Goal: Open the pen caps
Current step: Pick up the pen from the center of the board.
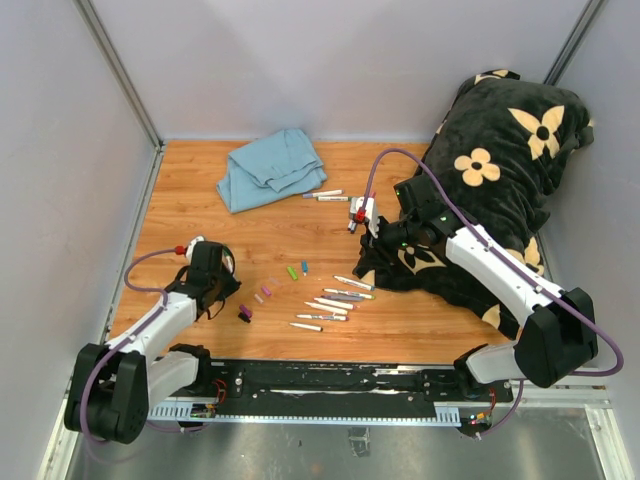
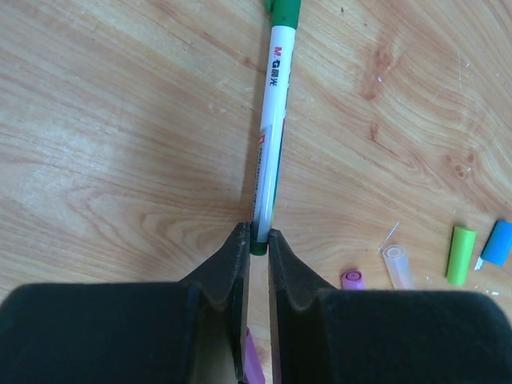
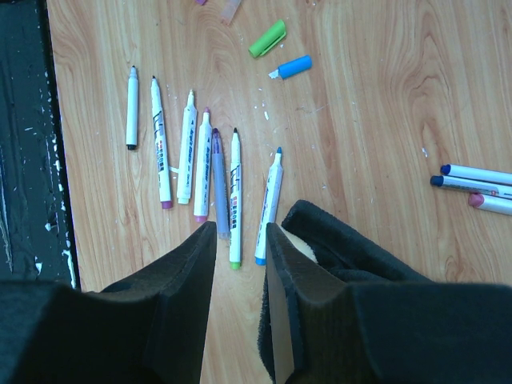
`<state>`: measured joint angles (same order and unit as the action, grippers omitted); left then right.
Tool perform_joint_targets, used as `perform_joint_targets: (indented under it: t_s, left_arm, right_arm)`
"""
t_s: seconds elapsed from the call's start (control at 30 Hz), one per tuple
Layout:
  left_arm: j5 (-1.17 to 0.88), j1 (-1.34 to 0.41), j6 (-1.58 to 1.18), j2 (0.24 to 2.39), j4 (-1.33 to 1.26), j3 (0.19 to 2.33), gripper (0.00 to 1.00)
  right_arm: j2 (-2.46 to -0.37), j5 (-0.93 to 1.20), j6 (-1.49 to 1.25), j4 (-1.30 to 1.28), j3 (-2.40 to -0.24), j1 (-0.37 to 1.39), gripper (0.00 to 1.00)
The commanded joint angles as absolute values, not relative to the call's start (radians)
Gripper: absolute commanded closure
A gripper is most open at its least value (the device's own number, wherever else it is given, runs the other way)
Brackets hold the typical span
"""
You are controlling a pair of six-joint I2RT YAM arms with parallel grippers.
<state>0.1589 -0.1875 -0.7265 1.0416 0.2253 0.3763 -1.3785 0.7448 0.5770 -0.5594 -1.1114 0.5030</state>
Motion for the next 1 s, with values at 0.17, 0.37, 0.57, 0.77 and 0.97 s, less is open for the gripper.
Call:
perform_joint_targets:
  t_s: [0.17,0.37,0.57,0.77,0.97]
  left_arm:
    - [0.095,-0.196,-0.698,0.911,0.188,0.336,0.75]
    - [0.107,-0.196,-0.686,0.777,0.195,0.342,0.61]
    - [0.075,-0.196,-0.645,0.718,0.165,0.377,0.42]
    - [0.054,-0.196,-0.629,0.713,0.09,0.399,0.15]
    - [0.131,-0.196,-0.615,0.764,0.089,0.447,0.04]
  right_arm:
    - [-1.353,0.769,0.577,-0.576,-1.104,0.48,0.68]
    - [-1.351,0.771,0.577,-0.575,-1.104,0.48,0.68]
    - [-1.348,0.77,0.578,-0.575,-1.104,0.48,0.68]
    - [-1.346,0.77,0.578,-0.575,-1.104,0.48,0.67]
    - [-1.34,0.771,0.578,-0.575,-1.103,0.48,0.67]
